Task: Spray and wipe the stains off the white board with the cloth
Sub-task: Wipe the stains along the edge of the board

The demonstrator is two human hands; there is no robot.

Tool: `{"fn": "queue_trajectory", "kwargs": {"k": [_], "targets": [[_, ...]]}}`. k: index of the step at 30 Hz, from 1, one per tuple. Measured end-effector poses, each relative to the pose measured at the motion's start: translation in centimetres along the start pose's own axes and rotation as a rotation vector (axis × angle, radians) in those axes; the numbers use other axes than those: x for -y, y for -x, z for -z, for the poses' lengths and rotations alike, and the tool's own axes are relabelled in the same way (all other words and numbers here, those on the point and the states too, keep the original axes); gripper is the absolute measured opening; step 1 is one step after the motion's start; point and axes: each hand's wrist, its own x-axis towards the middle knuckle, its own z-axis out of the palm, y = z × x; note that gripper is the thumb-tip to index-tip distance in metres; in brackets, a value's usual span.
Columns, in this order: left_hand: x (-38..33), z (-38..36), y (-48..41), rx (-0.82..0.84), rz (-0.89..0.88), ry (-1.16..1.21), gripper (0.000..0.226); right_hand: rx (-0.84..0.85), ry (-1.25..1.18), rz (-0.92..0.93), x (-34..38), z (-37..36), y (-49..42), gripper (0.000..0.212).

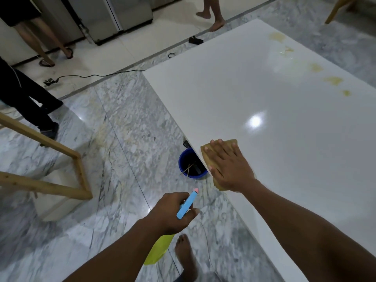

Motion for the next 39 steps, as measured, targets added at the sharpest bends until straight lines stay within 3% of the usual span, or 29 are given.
{"fn": "queue_trajectory", "kwargs": {"k": [18,30,39], "targets": [[-13.6,-20.5,15.0,-0.025,0.073,0.07,0.031,0.02,-0.05,0.051,-3.3,0.2,26.8,0.063],[-13.9,-28.2,22.3,0.005,0.03,-0.058,0.032,0.034,-0.046,-0.017,-3.1,0.0,40.4,0.064],[-14.7,-36.5,32.5,0.02,-0.004,-0.063,0.028,0.03,-0.026,-0.078,-1.8,-0.2,55.2,0.065]]}}
